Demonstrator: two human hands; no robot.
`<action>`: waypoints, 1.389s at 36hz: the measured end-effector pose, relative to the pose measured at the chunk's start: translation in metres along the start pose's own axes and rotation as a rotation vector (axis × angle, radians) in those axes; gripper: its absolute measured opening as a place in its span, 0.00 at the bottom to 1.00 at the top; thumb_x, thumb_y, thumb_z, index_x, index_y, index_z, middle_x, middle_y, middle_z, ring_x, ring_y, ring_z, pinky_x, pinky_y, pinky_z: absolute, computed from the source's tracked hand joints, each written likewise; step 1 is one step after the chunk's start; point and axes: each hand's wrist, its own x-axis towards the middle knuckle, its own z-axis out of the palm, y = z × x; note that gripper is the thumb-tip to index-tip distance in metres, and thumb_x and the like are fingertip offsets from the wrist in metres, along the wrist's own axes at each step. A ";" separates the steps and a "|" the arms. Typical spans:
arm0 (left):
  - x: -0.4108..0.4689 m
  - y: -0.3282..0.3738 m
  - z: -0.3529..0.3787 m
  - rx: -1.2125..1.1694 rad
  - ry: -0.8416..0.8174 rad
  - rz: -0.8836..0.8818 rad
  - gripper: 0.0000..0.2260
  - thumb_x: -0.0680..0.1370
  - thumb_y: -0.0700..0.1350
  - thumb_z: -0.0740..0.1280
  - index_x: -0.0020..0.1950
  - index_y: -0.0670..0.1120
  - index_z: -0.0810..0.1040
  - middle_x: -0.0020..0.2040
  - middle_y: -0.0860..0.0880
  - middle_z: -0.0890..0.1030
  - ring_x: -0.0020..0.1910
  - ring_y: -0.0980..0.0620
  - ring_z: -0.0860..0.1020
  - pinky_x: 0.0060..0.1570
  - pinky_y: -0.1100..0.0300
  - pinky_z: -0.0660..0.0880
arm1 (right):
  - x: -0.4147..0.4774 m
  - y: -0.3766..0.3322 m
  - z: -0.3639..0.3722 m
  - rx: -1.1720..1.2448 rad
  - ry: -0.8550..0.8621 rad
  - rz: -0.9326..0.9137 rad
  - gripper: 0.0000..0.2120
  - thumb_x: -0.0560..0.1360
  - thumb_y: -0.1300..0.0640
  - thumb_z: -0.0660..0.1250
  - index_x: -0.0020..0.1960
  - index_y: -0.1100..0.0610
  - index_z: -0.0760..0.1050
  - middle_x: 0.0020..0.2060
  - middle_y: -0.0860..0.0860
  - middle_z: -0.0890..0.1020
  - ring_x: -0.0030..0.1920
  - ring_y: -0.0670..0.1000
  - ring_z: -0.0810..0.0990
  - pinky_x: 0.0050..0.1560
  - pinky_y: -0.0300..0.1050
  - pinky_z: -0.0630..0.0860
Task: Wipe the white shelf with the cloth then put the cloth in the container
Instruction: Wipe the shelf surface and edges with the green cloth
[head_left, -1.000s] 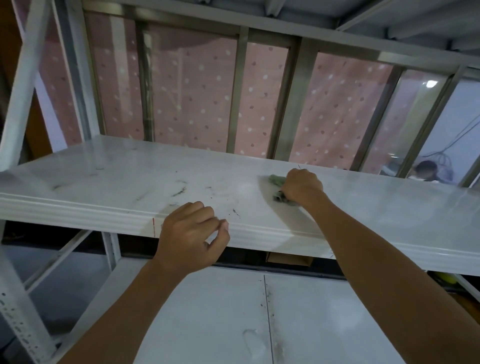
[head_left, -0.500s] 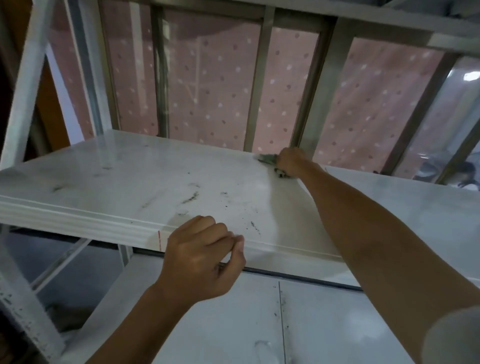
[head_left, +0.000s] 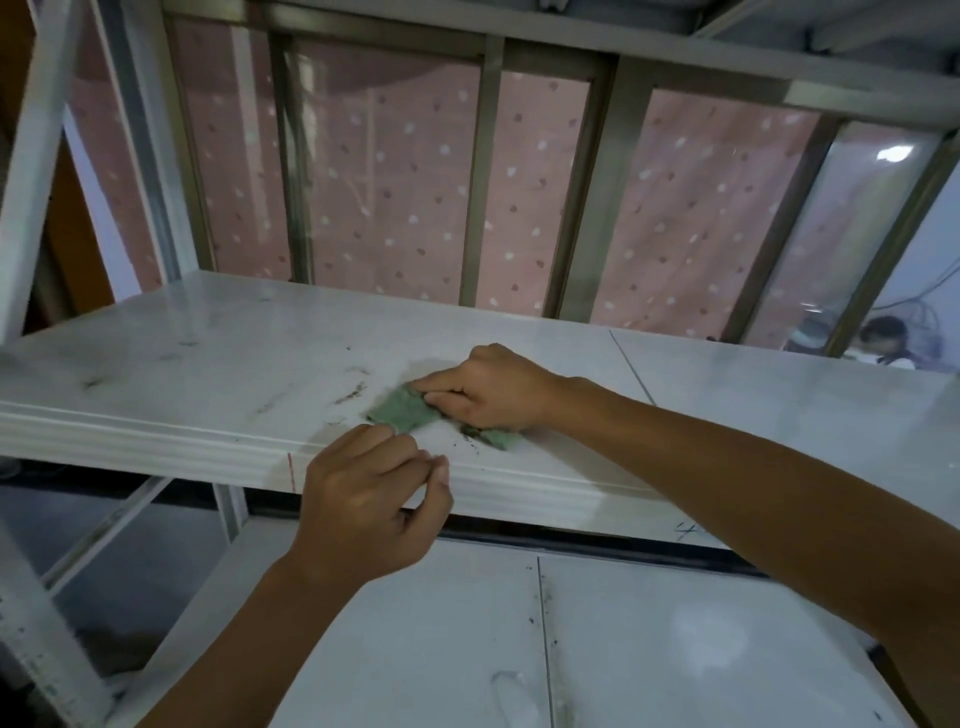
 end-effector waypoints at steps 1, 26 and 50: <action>0.000 0.000 0.001 0.005 0.006 -0.002 0.11 0.76 0.37 0.70 0.33 0.38 0.83 0.31 0.46 0.81 0.28 0.45 0.74 0.31 0.52 0.71 | -0.002 -0.003 -0.003 -0.011 -0.015 0.030 0.16 0.81 0.54 0.61 0.67 0.50 0.76 0.38 0.52 0.85 0.33 0.47 0.69 0.39 0.43 0.71; -0.004 0.001 -0.007 -0.011 -0.009 -0.052 0.13 0.77 0.39 0.70 0.32 0.40 0.82 0.30 0.49 0.80 0.28 0.49 0.73 0.31 0.55 0.71 | -0.068 -0.029 -0.035 -0.280 -0.145 0.962 0.05 0.75 0.58 0.59 0.44 0.58 0.72 0.44 0.58 0.79 0.40 0.57 0.72 0.40 0.47 0.72; -0.021 -0.046 -0.063 0.084 -0.083 -0.003 0.03 0.77 0.36 0.72 0.45 0.38 0.86 0.44 0.43 0.84 0.42 0.43 0.82 0.43 0.51 0.80 | -0.071 -0.064 -0.041 -0.338 -0.058 1.218 0.10 0.77 0.59 0.58 0.54 0.59 0.75 0.44 0.54 0.79 0.45 0.55 0.78 0.41 0.46 0.72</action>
